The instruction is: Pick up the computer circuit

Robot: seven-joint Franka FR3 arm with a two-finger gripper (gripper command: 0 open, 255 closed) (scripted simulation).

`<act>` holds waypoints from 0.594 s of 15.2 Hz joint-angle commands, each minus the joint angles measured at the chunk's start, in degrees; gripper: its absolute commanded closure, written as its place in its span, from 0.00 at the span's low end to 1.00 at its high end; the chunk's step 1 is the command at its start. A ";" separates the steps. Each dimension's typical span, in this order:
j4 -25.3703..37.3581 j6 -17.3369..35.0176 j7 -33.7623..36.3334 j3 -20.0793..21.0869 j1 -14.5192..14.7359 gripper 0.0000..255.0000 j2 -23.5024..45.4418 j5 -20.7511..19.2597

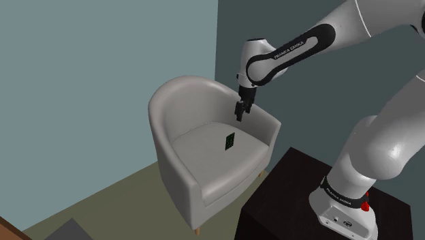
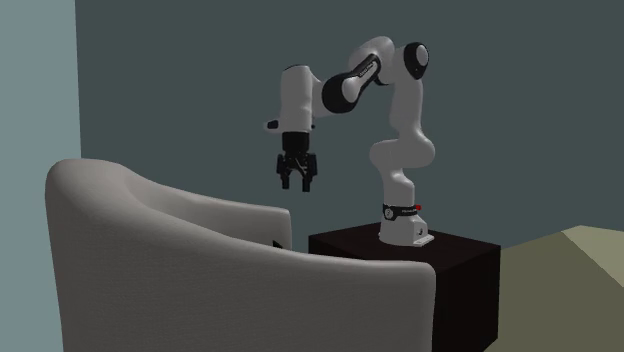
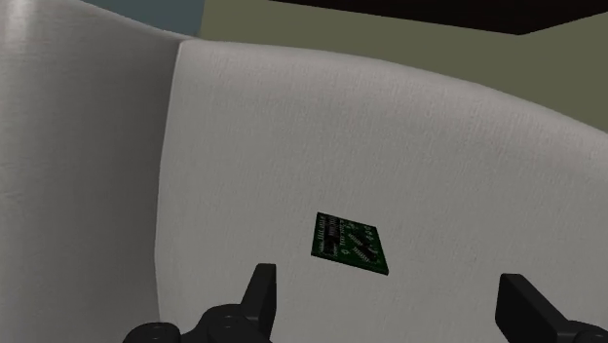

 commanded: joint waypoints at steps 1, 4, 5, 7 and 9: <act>0.98 3.58 -0.33 0.05 0.22 0.00 4.58 0.07; 2.95 8.17 -1.07 0.01 0.35 0.00 11.31 0.18; 3.76 9.57 -1.32 0.02 0.38 0.00 13.59 0.23; 5.61 12.18 -1.80 0.08 0.40 0.00 18.17 0.33; 6.70 13.45 -2.04 0.13 0.40 0.00 20.60 0.38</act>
